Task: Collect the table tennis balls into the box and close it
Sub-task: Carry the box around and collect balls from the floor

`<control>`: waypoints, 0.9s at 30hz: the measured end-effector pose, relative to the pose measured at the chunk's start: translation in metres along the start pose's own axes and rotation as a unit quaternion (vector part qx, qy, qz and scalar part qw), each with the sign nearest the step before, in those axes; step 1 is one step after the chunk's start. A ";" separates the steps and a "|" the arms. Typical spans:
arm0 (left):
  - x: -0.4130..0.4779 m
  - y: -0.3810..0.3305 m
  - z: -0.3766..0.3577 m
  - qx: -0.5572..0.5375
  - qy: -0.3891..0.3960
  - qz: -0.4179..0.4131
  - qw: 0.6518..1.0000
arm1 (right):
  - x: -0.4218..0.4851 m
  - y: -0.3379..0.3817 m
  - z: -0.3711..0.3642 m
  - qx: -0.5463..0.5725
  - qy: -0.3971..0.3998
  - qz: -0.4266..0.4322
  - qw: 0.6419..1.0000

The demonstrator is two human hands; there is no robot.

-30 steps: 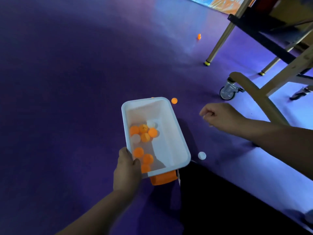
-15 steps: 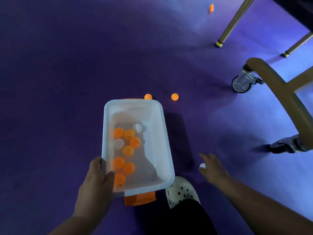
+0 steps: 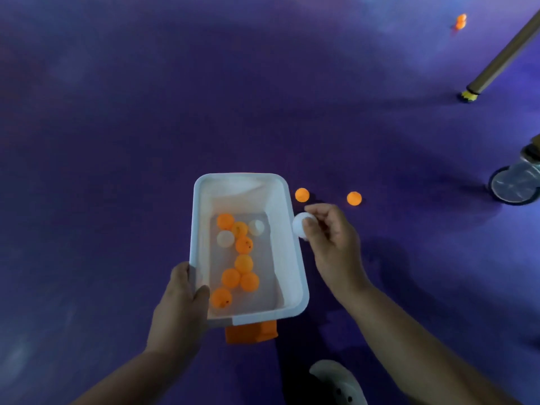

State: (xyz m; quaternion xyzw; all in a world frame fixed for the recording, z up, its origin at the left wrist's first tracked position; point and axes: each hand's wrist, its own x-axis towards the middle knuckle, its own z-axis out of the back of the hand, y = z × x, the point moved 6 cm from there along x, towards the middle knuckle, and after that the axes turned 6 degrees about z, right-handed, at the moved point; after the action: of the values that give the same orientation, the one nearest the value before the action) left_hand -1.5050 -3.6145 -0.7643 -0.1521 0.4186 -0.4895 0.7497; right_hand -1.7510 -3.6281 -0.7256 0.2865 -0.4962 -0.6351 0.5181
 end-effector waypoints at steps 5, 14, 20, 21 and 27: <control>0.013 -0.006 0.003 -0.027 -0.044 0.021 0.998 | 0.037 -0.007 -0.021 -0.047 0.033 0.063 0.996; 0.037 -0.018 -0.009 -0.035 -0.092 0.048 0.994 | 0.124 -0.139 -0.020 -0.285 0.084 0.000 0.955; 0.047 -0.029 -0.018 -0.034 -0.097 0.055 0.993 | 0.140 -0.176 -0.052 -0.418 0.252 -0.013 0.873; 0.048 -0.030 -0.020 -0.030 -0.092 0.055 0.994 | 0.142 -0.176 -0.052 -0.428 0.244 -0.001 0.870; 0.058 -0.039 -0.030 -0.010 -0.084 0.042 0.996 | 0.140 -0.165 -0.009 -0.398 0.075 0.018 0.914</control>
State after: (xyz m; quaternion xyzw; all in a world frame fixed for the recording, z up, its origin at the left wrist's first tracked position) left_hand -1.5425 -3.6774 -0.7853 -0.1825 0.3650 -0.4388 0.8006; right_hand -1.8470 -3.7679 -0.8602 0.0946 -0.1664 -0.7474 0.6362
